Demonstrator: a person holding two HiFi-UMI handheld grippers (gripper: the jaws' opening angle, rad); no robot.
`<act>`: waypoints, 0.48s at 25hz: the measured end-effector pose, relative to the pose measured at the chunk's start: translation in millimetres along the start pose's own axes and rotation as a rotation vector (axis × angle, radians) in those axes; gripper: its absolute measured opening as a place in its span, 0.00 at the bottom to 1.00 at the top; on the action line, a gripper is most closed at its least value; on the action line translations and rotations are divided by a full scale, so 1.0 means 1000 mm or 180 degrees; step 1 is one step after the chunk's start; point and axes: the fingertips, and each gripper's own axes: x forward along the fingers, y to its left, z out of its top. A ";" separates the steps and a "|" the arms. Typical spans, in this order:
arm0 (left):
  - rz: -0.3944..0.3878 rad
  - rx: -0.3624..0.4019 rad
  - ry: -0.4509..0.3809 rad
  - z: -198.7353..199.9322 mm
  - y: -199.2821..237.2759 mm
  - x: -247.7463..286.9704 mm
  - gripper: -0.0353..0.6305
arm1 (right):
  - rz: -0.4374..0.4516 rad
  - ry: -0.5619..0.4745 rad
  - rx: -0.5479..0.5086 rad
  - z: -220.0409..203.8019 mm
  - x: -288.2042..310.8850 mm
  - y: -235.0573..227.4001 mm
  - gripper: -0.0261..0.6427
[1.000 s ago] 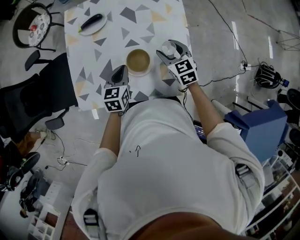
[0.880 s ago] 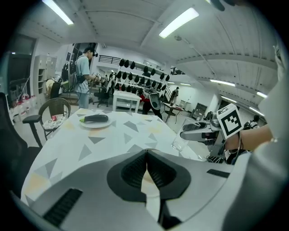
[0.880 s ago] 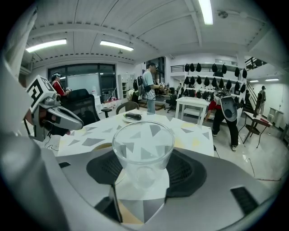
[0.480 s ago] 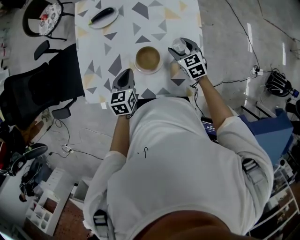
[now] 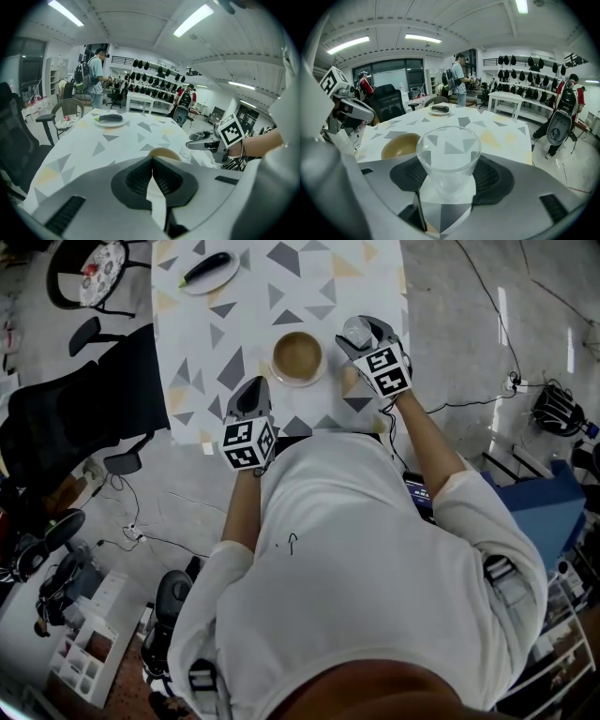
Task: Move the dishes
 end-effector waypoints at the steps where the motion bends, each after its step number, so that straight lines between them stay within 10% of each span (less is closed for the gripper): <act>1: -0.0001 0.0001 -0.0001 0.000 0.000 0.000 0.08 | -0.0003 0.0008 -0.0003 -0.001 0.001 0.001 0.45; 12: -0.0126 0.0061 0.0032 0.001 -0.003 0.007 0.08 | -0.0087 -0.0074 0.0044 -0.009 -0.005 0.008 0.53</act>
